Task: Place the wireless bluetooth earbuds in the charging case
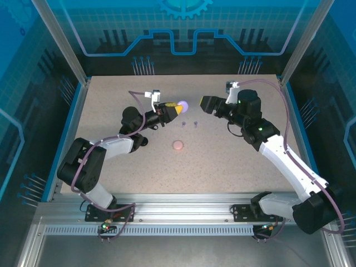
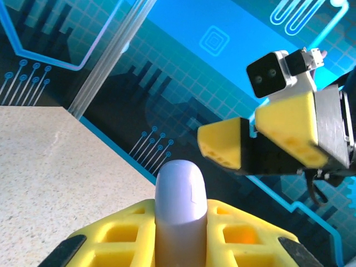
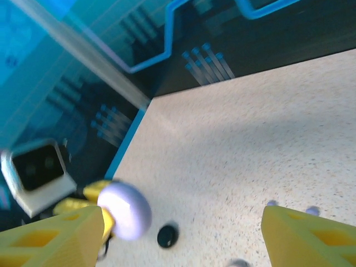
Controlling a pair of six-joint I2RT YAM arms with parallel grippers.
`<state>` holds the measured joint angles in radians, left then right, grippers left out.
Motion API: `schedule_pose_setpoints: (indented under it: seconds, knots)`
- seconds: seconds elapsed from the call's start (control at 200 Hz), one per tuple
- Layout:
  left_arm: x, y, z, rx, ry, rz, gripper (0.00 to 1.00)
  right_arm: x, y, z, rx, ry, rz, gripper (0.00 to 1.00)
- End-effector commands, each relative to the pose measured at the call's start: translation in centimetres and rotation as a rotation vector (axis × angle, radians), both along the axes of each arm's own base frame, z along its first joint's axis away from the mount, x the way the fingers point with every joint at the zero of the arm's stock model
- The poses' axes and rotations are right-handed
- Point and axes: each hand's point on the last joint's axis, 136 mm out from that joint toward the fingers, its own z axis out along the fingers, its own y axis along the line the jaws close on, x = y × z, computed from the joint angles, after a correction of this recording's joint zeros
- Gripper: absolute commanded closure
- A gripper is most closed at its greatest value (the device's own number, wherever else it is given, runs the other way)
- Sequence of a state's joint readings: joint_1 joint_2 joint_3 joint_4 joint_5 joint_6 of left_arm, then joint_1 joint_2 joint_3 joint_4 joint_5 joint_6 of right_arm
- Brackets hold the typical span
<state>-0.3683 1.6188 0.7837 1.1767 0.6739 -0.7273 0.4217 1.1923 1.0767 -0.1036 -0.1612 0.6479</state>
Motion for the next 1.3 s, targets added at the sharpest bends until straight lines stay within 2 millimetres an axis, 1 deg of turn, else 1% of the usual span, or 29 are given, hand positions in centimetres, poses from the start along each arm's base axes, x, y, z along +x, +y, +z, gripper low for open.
schedule_pose_setpoints:
  seconds: [0.0, 0.25, 0.4, 0.605, 0.775, 0.845, 0.905, 1.13, 1.216, 1.296]
  knots:
    - [-1.0, -0.5, 1.5, 0.023, -0.014, -0.080, 1.00, -1.5, 2.9, 0.4, -0.047, -0.099, 0.222, 0.26]
    - [-1.4, -0.7, 2.5, 0.044, -0.021, -0.110, 1.00, -1.3, 5.8, -0.9, -0.074, -0.085, 0.291, 0.28]
    - [-1.6, -0.7, 2.7, 0.048, -0.025, -0.117, 1.00, -0.8, 6.2, -1.7, -0.088, -0.067, 0.294, 0.30]
    - [-2.1, -0.8, 3.1, 0.047, -0.037, -0.140, 1.00, 0.6, 5.6, -2.8, -0.110, -0.043, 0.246, 0.34]
    - [-2.6, -0.7, 3.6, 0.044, -0.051, -0.145, 1.00, 2.1, 3.7, -3.6, -0.103, -0.005, 0.168, 0.38]
    - [-2.6, -0.7, 3.7, 0.043, -0.055, -0.142, 1.00, 2.6, 3.3, -3.9, -0.092, 0.009, 0.156, 0.39]
    - [-2.7, -0.7, 3.8, 0.043, -0.055, -0.142, 1.00, 2.7, 3.1, -3.7, -0.079, 0.013, 0.153, 0.39]
    - [-2.6, -0.7, 3.8, 0.043, -0.061, -0.140, 1.00, 2.2, 2.3, -2.9, -0.055, 0.010, 0.152, 0.40]
    - [-2.7, -0.6, 3.8, 0.044, -0.062, -0.140, 1.00, 1.2, 2.1, -2.5, -0.023, -0.001, 0.166, 0.40]
    - [-2.8, -0.6, 3.9, 0.043, -0.068, -0.141, 1.00, 0.1, 2.2, -1.7, 0.019, -0.031, 0.201, 0.39]
